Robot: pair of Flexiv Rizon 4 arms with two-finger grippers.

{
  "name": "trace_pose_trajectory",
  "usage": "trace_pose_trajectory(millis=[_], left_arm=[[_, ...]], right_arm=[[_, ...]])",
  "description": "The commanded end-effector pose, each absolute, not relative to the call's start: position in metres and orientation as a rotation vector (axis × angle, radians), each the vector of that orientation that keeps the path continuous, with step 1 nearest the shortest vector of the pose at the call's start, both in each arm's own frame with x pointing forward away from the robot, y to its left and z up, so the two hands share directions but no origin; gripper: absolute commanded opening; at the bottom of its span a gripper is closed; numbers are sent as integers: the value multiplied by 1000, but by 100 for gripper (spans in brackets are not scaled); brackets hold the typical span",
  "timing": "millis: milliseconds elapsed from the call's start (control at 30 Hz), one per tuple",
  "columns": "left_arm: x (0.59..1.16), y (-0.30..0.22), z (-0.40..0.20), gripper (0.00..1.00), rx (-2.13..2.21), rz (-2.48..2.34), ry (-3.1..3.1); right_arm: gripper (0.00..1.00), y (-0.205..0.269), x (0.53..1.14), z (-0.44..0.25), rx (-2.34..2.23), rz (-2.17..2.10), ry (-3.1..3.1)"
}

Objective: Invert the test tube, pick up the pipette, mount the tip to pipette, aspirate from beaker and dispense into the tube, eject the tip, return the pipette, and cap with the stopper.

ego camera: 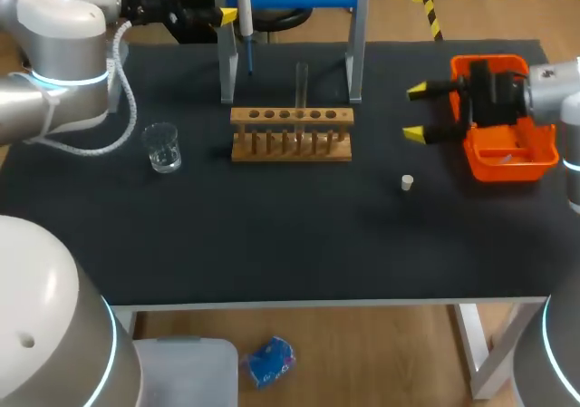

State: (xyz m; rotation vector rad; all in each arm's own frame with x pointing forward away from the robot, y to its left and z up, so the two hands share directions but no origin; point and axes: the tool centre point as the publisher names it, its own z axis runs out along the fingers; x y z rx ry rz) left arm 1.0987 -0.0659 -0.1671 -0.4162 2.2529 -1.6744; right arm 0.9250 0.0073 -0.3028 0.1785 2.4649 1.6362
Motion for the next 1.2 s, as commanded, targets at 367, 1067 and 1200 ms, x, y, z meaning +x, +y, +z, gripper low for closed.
trace_pose_trajectory(millis=[367, 1067, 1200], left_arm=[[1085, -56, -184, 100, -353, -1721, 2332], [1030, -67, -187, 100, -263, -1728, 2396], [1023, -72, -191, 100, -263, -1739, 2396]], right_arm=[[100, -20, 865, -320, 222, 1642, 2497], [100, -28, 837, -337, 306, 1623, 2504], [100, -29, 831, -338, 312, 1623, 2501]])
